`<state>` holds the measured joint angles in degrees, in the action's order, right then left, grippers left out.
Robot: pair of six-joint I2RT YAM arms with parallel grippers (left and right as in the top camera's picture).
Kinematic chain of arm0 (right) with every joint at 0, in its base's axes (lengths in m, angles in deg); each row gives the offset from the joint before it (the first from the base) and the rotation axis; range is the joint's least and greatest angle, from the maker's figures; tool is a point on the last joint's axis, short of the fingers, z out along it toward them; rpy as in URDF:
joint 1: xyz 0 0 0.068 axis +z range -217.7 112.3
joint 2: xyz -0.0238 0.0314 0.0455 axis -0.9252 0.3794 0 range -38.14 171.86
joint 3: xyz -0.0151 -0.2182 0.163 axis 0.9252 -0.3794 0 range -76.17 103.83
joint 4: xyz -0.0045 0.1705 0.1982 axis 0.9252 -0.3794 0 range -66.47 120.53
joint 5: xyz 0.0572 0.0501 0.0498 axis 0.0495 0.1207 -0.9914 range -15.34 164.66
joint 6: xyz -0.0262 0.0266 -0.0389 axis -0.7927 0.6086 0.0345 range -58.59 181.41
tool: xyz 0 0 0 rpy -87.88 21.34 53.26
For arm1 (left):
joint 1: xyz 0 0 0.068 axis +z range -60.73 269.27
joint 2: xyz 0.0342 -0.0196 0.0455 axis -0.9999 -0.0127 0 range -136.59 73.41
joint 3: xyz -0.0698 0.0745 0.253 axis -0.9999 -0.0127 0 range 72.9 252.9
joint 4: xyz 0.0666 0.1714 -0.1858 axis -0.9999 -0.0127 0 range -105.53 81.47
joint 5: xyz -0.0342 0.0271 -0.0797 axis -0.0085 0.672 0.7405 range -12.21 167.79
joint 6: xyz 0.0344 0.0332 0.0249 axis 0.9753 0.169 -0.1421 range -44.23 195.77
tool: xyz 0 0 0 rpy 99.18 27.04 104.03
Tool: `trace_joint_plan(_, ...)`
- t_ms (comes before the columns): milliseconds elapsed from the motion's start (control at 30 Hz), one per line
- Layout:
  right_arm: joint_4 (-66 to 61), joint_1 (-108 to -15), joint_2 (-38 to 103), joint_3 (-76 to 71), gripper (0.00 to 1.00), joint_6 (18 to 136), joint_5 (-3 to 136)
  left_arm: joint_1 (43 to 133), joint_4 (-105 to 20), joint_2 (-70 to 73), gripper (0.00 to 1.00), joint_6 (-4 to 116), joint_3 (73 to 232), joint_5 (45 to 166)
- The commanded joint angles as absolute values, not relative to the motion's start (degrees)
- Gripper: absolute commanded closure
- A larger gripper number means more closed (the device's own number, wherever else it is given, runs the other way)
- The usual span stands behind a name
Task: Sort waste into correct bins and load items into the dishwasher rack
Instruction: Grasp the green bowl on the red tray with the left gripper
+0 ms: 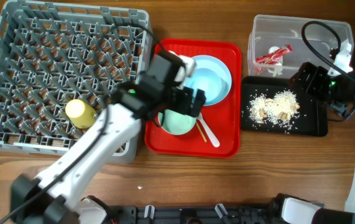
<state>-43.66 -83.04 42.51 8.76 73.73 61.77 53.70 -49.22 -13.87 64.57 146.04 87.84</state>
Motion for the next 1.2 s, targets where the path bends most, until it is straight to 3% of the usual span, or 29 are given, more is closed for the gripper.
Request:
trace_joint_plan(0, -43.8, -83.1, 41.6, 9.6, 0.0, 73.4, 60.5, 48.7, -49.5, -21.3, 0.05, 64.7, 146.3, 83.2)
trace_joint_plan(500, -44.1, -83.1, 41.6, 9.6, 0.0, 73.4, 60.5, 44.7, -49.7, -37.9, 0.43, 64.7, 146.3, 82.2)
trace_joint_plan(600, -44.3, -83.1, 41.6, 9.6, 0.0, 73.4, 60.5, 44.7, -50.1, -38.2, 0.7, 64.7, 146.3, 82.2)
trace_joint_plan(733, -44.4, -83.1, 41.6, 9.6, 0.0, 73.4, 60.5, 44.7, -50.8, -38.2, 0.87, 64.7, 146.3, 82.2)
trace_joint_plan(867, -44.6, -83.1, 41.6, 9.6, 0.0, 73.4, 60.5, 44.7, -51.4, -38.2, 0.96, 64.7, 146.3, 82.2)
trace_joint_plan(1167, -45.0, -83.1, 41.6, 9.6, 0.0, 73.4, 60.5, 44.7, -53.1, -32.9, 0.96, 64.7, 146.9, 82.2)
